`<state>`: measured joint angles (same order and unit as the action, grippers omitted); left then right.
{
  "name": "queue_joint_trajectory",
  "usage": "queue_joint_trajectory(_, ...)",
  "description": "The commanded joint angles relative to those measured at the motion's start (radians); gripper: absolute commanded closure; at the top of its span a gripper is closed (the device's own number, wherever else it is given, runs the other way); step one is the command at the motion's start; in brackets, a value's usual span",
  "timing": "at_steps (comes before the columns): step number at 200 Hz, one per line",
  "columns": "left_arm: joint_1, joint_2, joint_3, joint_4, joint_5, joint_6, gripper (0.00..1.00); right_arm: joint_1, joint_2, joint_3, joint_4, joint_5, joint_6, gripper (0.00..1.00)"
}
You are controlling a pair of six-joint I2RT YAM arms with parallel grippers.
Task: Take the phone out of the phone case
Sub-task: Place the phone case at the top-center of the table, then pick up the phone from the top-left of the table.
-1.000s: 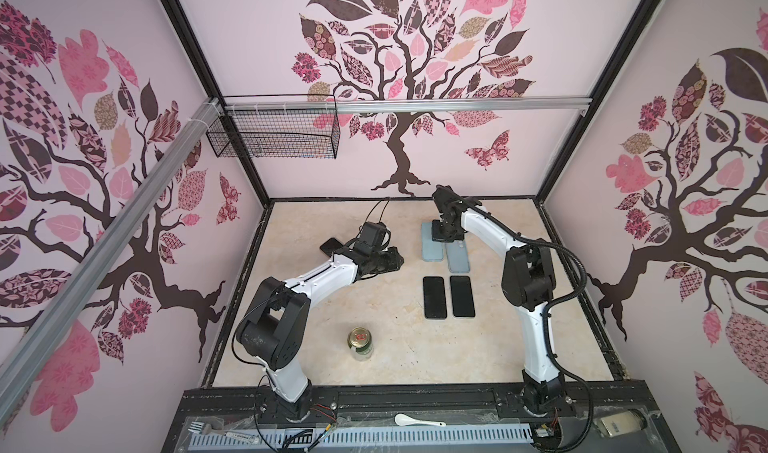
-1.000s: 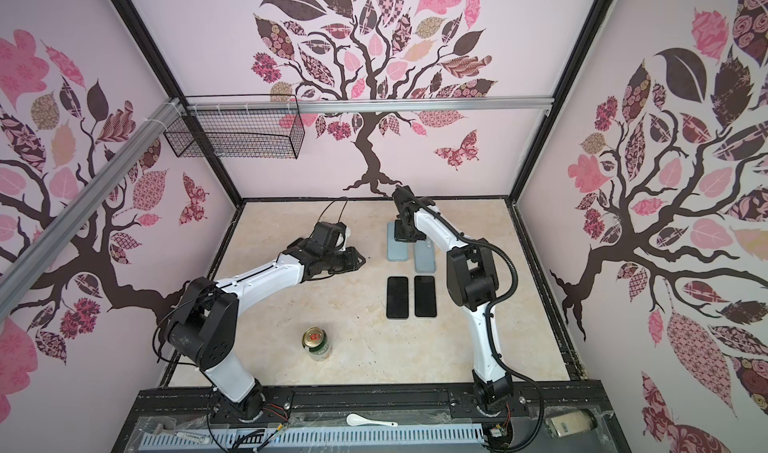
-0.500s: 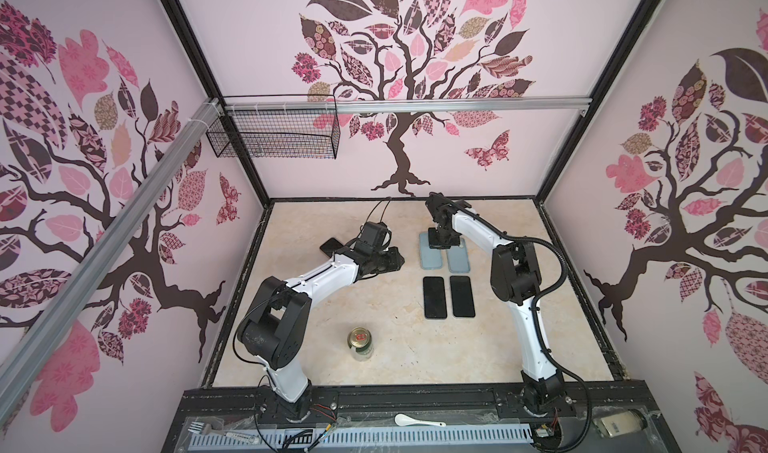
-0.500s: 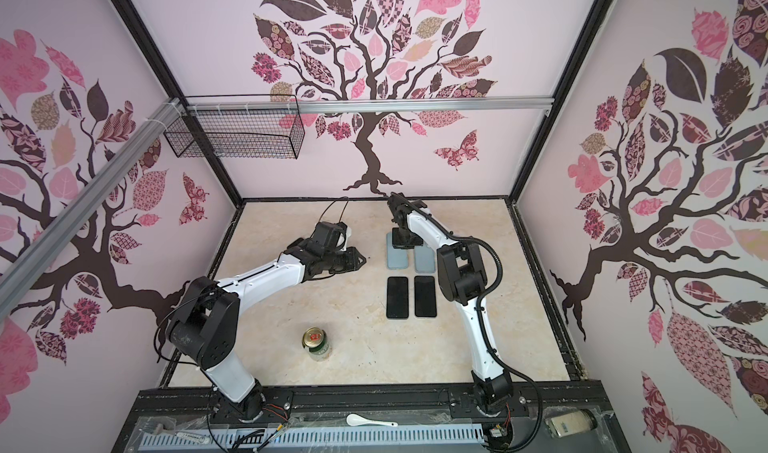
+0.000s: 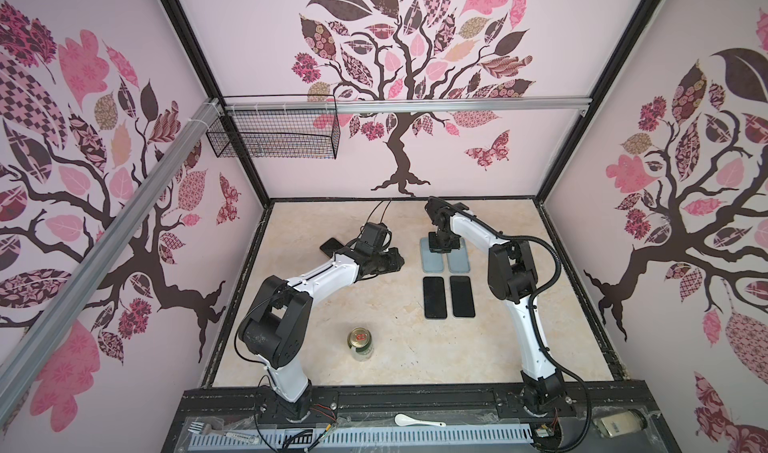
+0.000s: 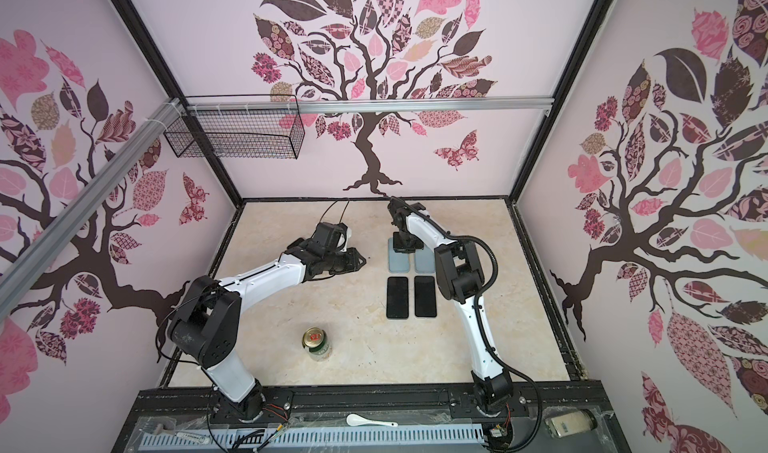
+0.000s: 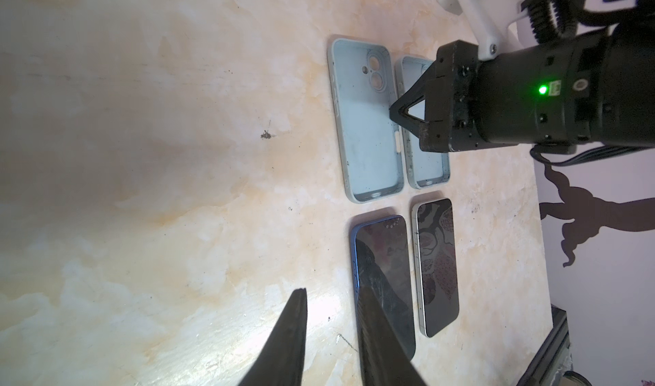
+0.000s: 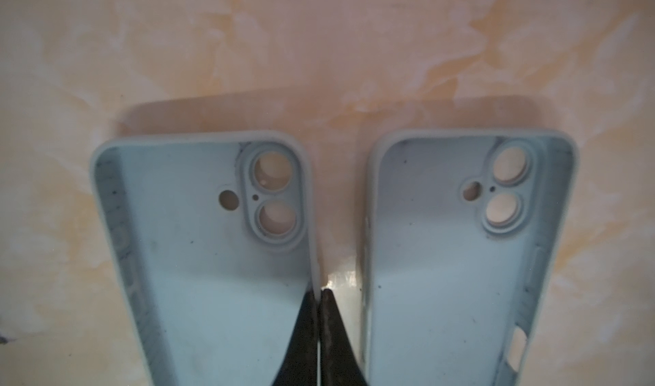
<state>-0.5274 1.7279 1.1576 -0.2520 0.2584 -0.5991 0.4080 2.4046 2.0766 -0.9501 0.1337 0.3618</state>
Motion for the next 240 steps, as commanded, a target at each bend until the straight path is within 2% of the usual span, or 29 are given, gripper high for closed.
queue_joint_trajectory(1, -0.002, -0.004, 0.023, -0.001, -0.010, 0.006, 0.72, 0.002, 0.021, 0.031, -0.026, -0.005, 0.006, 0.89)
queue_joint_trajectory(51, -0.002, -0.089, -0.013, -0.008, -0.078, -0.012, 0.66, 0.001, -0.038, 0.028, -0.031, -0.025, 0.011, 0.82)
queue_joint_trajectory(74, 0.000, -0.158, -0.033, -0.048, -0.157, 0.003, 0.59, 0.002, -0.102, 0.001, -0.019, -0.047, 0.016, 0.80)
queue_joint_trajectory(106, 0.016, -0.271, -0.092, -0.127, -0.371, 0.014, 0.43, 0.004, -0.261, -0.156, 0.091, -0.125, 0.019, 0.75)
queue_joint_trajectory(121, 0.061, -0.312, -0.133, -0.145, -0.386, -0.002, 0.39, 0.021, -0.341, -0.261, 0.185, -0.184, 0.025, 0.74)
queue_joint_trajectory(139, 0.132, -0.364, -0.192, -0.150, -0.365, -0.011, 0.35, 0.073, -0.385, -0.325, 0.254, -0.190, 0.029, 0.73)
queue_joint_trajectory(168, 0.232, -0.422, -0.242, -0.185, -0.363, 0.014, 0.27, 0.180, -0.363, -0.314, 0.290, -0.161, 0.022, 0.72)
queue_joint_trajectory(205, 0.324, -0.422, -0.216, -0.269, -0.408, 0.005, 0.08, 0.279, -0.301, -0.260, 0.365, -0.172, 0.011, 0.52)
queue_joint_trajectory(217, 0.359, -0.439, -0.216, -0.276, -0.398, 0.001, 0.06, 0.311, -0.249, -0.197, 0.355, -0.153, -0.007, 0.46)
queue_joint_trajectory(240, 0.435, -0.466, -0.231, -0.255, -0.338, 0.011, 0.05, 0.355, -0.144, -0.061, 0.323, -0.132, -0.024, 0.39)
